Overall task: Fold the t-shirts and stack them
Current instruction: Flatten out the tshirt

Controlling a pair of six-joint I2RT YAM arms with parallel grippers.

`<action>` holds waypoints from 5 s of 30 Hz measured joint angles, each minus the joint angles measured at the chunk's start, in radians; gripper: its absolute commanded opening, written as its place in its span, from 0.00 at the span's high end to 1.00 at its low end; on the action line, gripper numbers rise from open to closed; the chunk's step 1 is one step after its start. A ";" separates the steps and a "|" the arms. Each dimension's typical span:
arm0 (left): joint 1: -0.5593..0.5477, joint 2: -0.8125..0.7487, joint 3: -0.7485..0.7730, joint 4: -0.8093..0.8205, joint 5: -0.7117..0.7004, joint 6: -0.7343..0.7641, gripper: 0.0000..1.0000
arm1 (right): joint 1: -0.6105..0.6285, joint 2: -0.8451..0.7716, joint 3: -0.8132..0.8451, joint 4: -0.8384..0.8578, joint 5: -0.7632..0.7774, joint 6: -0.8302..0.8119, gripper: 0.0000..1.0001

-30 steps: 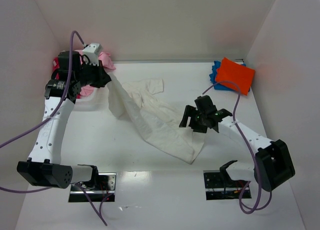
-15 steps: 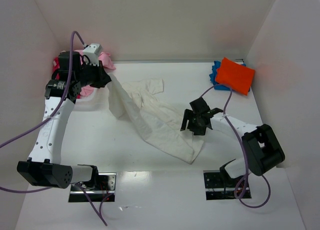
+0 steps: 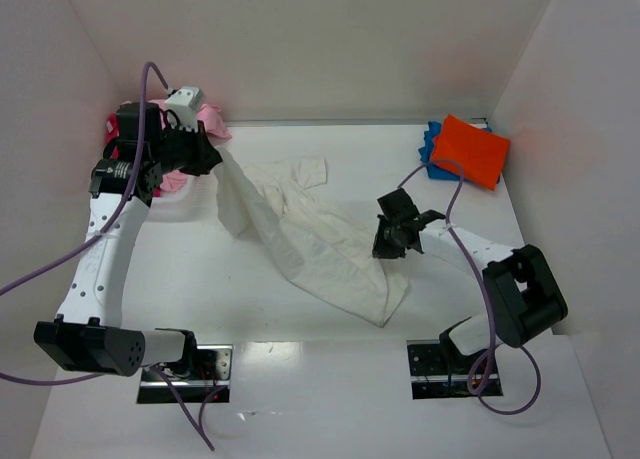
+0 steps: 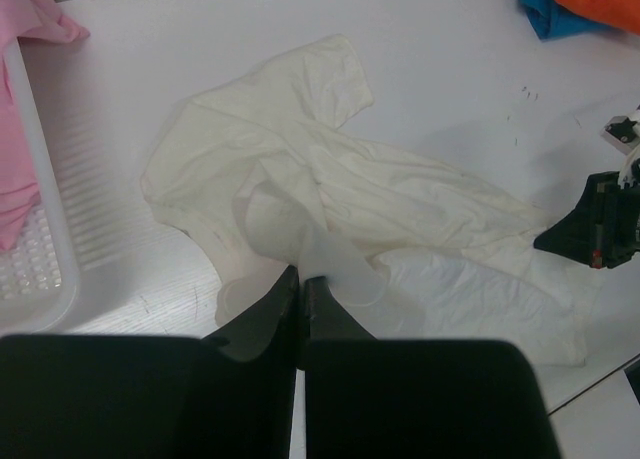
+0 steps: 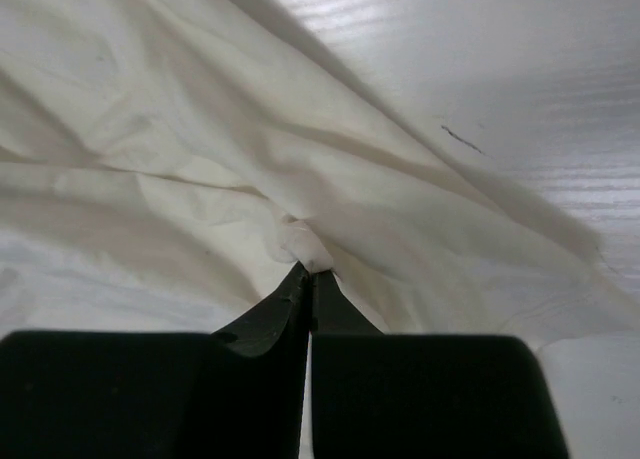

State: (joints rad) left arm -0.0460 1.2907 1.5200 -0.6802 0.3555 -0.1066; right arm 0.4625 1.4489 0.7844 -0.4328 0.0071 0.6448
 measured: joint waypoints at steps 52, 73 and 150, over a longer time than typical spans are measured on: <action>0.002 -0.097 0.839 0.182 -0.098 -0.071 1.00 | -0.315 -0.571 0.944 0.123 0.196 -0.453 1.00; -0.014 -0.420 0.381 0.322 -0.137 -0.115 1.00 | -0.315 -0.743 0.718 -0.006 0.222 -0.444 1.00; 0.000 0.957 0.468 0.402 -0.023 0.094 1.00 | -0.460 0.695 0.829 0.514 0.152 -0.412 1.00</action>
State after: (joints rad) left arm -0.0463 2.2481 1.9884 -0.2784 0.3325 -0.0127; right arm 0.0021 2.1438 1.6139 0.0809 0.1591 0.2333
